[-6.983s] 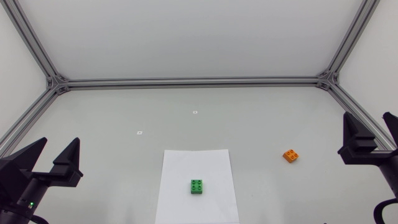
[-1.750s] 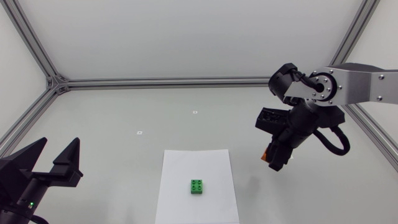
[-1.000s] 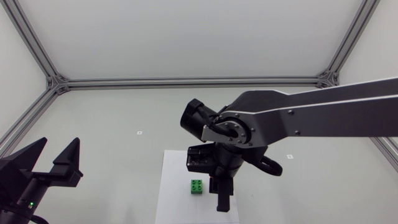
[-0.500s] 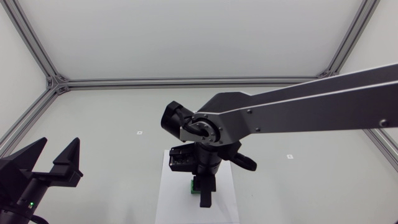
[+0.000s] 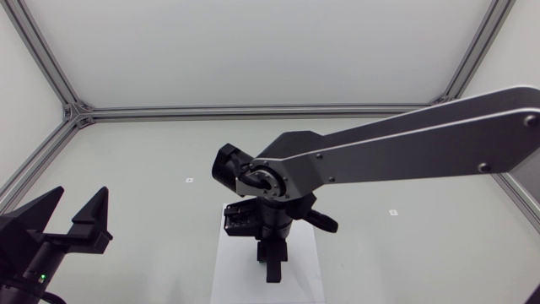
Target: Pick up the orange 2x2 brick with the right arm and stack it on top of the green 2x2 brick in the center
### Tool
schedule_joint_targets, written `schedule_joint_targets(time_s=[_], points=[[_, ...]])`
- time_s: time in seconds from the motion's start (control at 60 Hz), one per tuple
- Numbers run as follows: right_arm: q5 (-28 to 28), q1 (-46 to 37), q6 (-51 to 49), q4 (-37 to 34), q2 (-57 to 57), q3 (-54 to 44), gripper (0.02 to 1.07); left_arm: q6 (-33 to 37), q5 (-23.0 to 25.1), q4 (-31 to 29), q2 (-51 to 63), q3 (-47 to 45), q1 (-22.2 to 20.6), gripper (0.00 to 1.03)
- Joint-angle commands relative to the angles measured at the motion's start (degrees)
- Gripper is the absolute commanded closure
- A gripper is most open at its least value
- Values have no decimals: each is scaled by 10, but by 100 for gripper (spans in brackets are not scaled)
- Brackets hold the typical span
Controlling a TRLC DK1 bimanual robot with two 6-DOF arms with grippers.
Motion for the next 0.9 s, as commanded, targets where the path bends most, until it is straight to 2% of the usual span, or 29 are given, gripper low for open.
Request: schedule_joint_targets(time_s=[0.0,0.883], points=[[-2,7,-16,1,14,8,101,7,3,-9,-5,-23,3,4],[10,14,-10,-12,38,7,101,7,3,-9,-5,-23,3,4]])
